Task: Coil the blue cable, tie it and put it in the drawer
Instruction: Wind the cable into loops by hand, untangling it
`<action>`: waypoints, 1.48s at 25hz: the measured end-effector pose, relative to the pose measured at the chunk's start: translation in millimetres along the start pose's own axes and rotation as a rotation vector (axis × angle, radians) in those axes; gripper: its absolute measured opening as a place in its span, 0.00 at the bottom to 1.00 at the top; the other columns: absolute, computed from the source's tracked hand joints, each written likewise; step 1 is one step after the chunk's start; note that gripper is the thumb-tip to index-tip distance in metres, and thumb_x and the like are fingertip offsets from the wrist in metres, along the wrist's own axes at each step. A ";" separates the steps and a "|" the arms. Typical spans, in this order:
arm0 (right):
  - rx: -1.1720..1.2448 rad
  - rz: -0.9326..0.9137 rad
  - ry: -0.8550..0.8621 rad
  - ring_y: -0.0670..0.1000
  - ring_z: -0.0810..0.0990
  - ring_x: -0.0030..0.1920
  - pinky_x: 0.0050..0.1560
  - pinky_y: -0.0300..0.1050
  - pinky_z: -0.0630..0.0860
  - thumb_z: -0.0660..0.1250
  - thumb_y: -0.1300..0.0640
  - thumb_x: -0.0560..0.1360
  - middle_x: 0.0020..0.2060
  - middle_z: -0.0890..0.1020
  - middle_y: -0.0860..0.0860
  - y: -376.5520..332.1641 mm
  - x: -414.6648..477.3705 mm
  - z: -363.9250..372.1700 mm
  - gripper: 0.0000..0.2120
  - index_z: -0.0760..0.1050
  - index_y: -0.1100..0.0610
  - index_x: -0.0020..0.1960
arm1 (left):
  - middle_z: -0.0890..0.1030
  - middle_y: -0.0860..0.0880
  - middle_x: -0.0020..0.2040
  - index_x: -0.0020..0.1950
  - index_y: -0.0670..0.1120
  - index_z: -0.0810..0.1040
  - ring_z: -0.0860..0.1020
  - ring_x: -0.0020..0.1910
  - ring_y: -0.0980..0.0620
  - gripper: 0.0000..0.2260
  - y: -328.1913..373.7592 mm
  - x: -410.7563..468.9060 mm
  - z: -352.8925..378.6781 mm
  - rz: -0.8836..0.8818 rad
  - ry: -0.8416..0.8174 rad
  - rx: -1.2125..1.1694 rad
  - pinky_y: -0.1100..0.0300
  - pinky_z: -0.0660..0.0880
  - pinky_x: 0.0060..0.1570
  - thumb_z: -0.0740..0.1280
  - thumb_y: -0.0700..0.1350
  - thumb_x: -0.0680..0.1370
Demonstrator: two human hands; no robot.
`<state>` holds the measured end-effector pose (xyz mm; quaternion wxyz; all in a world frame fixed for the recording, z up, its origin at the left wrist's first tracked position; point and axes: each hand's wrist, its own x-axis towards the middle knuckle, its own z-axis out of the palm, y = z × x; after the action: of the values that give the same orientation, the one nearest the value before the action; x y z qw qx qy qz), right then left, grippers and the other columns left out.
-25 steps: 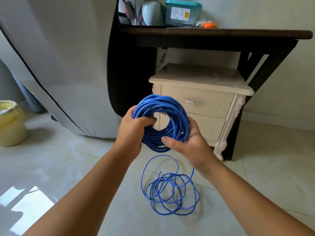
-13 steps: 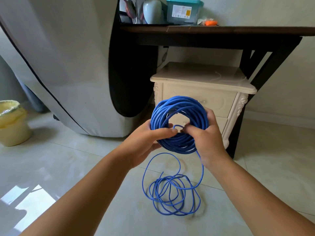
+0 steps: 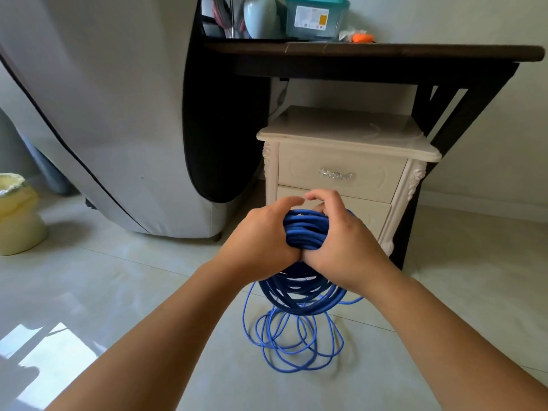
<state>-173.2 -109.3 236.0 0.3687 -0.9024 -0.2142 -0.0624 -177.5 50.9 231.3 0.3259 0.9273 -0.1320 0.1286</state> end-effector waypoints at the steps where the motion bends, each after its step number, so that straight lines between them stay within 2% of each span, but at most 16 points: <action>1: 0.053 0.040 -0.068 0.47 0.80 0.46 0.47 0.42 0.76 0.73 0.54 0.66 0.49 0.77 0.41 3.1 0.9 -6.0 0.35 0.60 0.38 0.66 | 0.82 0.54 0.51 0.67 0.53 0.74 0.81 0.46 0.55 0.27 -0.6 -0.7 -0.4 0.016 0.011 -0.025 0.56 0.80 0.49 0.74 0.42 0.69; 5: 0.230 0.151 -0.404 0.41 0.81 0.55 0.61 0.48 0.77 0.75 0.31 0.58 0.55 0.82 0.40 18.0 4.3 -23.1 0.37 0.69 0.36 0.64 | 0.81 0.56 0.45 0.58 0.52 0.77 0.80 0.42 0.57 0.20 -4.0 -5.8 -8.9 0.060 0.045 -0.048 0.55 0.80 0.44 0.76 0.40 0.68; 7: 0.242 0.152 -0.439 0.40 0.79 0.59 0.65 0.49 0.74 0.71 0.23 0.56 0.57 0.82 0.39 20.3 6.5 -25.0 0.39 0.69 0.34 0.64 | 0.81 0.57 0.45 0.57 0.54 0.76 0.80 0.43 0.58 0.20 -8.0 -4.8 -13.8 0.056 0.069 -0.060 0.55 0.80 0.44 0.76 0.39 0.69; 9: 0.219 0.147 -0.437 0.40 0.77 0.63 0.68 0.50 0.71 0.69 0.21 0.54 0.60 0.79 0.37 19.3 7.9 -25.2 0.44 0.63 0.30 0.67 | 0.81 0.58 0.45 0.57 0.56 0.76 0.80 0.43 0.58 0.21 -9.9 -3.9 -15.9 0.055 0.100 -0.048 0.54 0.80 0.44 0.76 0.40 0.69; 11: 0.222 0.164 -0.437 0.41 0.75 0.65 0.70 0.49 0.69 0.72 0.22 0.52 0.63 0.75 0.36 17.6 5.8 -22.7 0.53 0.51 0.27 0.72 | 0.81 0.58 0.45 0.57 0.58 0.75 0.80 0.42 0.58 0.22 -13.0 -2.1 -15.7 0.027 0.143 -0.041 0.55 0.80 0.42 0.75 0.39 0.68; 13: 0.258 0.157 -0.412 0.38 0.75 0.64 0.69 0.44 0.69 0.78 0.31 0.55 0.62 0.74 0.32 16.6 -0.1 -13.8 0.58 0.43 0.28 0.73 | 0.82 0.56 0.44 0.56 0.56 0.77 0.81 0.41 0.58 0.22 -14.8 -0.8 -15.7 -0.052 0.215 -0.145 0.56 0.80 0.41 0.74 0.35 0.68; 16: 0.341 0.161 -0.351 0.31 0.73 0.62 0.66 0.37 0.69 0.80 0.45 0.64 0.61 0.75 0.32 14.7 -10.3 13.0 0.52 0.48 0.33 0.74 | 0.83 0.54 0.42 0.54 0.56 0.78 0.83 0.41 0.53 0.23 -13.2 2.2 -21.1 -0.183 0.353 -0.374 0.50 0.82 0.45 0.74 0.32 0.68; 18: 0.476 0.203 -0.354 0.31 0.73 0.62 0.63 0.32 0.69 0.80 0.51 0.67 0.62 0.76 0.35 7.6 -14.9 24.7 0.46 0.54 0.37 0.73 | 0.83 0.54 0.42 0.51 0.59 0.77 0.83 0.41 0.51 0.23 -9.6 1.6 -25.4 -0.213 0.406 -0.447 0.47 0.82 0.45 0.73 0.32 0.68; 22: 0.856 0.202 -0.454 0.41 0.74 0.66 0.66 0.41 0.68 0.73 0.49 0.60 0.65 0.78 0.44 -1.0 -11.9 9.7 0.43 0.62 0.45 0.73 | 0.82 0.55 0.42 0.48 0.62 0.75 0.82 0.41 0.54 0.23 -2.8 -1.4 -28.4 -0.224 0.443 -0.467 0.51 0.83 0.44 0.73 0.33 0.70; 24: 0.924 0.184 -0.497 0.42 0.73 0.68 0.69 0.47 0.63 0.73 0.48 0.60 0.66 0.77 0.40 -2.9 -12.7 4.1 0.44 0.59 0.41 0.74 | 0.82 0.55 0.42 0.48 0.62 0.75 0.82 0.41 0.54 0.22 -3.3 -1.2 -26.6 -0.251 0.464 -0.484 0.50 0.83 0.45 0.72 0.34 0.71; 27: 0.781 0.196 -0.301 0.39 0.75 0.65 0.70 0.48 0.65 0.78 0.46 0.61 0.60 0.80 0.37 -6.4 -12.1 20.6 0.53 0.50 0.40 0.77 | 0.83 0.54 0.43 0.49 0.61 0.75 0.83 0.42 0.53 0.22 -4.3 -1.6 -24.3 -0.284 0.477 -0.501 0.50 0.83 0.45 0.72 0.34 0.70; 28: 0.751 0.241 -0.199 0.40 0.76 0.64 0.72 0.50 0.65 0.79 0.43 0.60 0.58 0.81 0.36 -6.7 -9.6 27.6 0.54 0.50 0.39 0.77 | 0.83 0.54 0.43 0.50 0.60 0.76 0.83 0.42 0.53 0.22 -3.6 -1.7 -22.9 -0.296 0.462 -0.530 0.50 0.83 0.46 0.72 0.33 0.69; 30: 0.805 0.300 -0.033 0.43 0.77 0.63 0.71 0.54 0.68 0.78 0.41 0.59 0.57 0.81 0.39 -1.2 -0.9 32.3 0.46 0.62 0.39 0.73 | 0.84 0.51 0.42 0.54 0.55 0.79 0.83 0.40 0.51 0.21 0.5 -0.9 -20.3 -0.334 0.403 -0.655 0.53 0.82 0.43 0.71 0.31 0.68; 33: 0.974 0.201 0.031 0.47 0.82 0.53 0.60 0.49 0.75 0.73 0.54 0.68 0.49 0.84 0.48 3.5 11.1 22.5 0.15 0.81 0.43 0.54 | 0.79 0.47 0.37 0.51 0.47 0.79 0.77 0.36 0.49 0.18 4.4 1.6 -16.8 -0.354 0.268 -0.838 0.52 0.76 0.39 0.70 0.32 0.65; 36: 1.035 0.232 0.046 0.55 0.83 0.48 0.57 0.53 0.77 0.71 0.60 0.66 0.42 0.84 0.55 5.6 12.6 19.8 0.11 0.83 0.56 0.48 | 0.76 0.47 0.38 0.53 0.45 0.76 0.75 0.38 0.48 0.20 2.0 0.9 -13.9 -0.330 0.150 -0.949 0.50 0.74 0.43 0.70 0.33 0.63; 37: 1.030 0.267 0.074 0.57 0.84 0.46 0.56 0.56 0.78 0.71 0.60 0.66 0.40 0.84 0.55 7.4 12.6 18.8 0.09 0.83 0.54 0.45 | 0.77 0.47 0.39 0.56 0.44 0.75 0.76 0.39 0.48 0.20 1.7 0.0 -14.0 -0.326 0.096 -0.976 0.49 0.75 0.45 0.71 0.32 0.66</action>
<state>-159.5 -96.7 221.1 0.7760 -0.6210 -0.0875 0.0667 -180.2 58.6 242.8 0.7422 0.6686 -0.0154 0.0422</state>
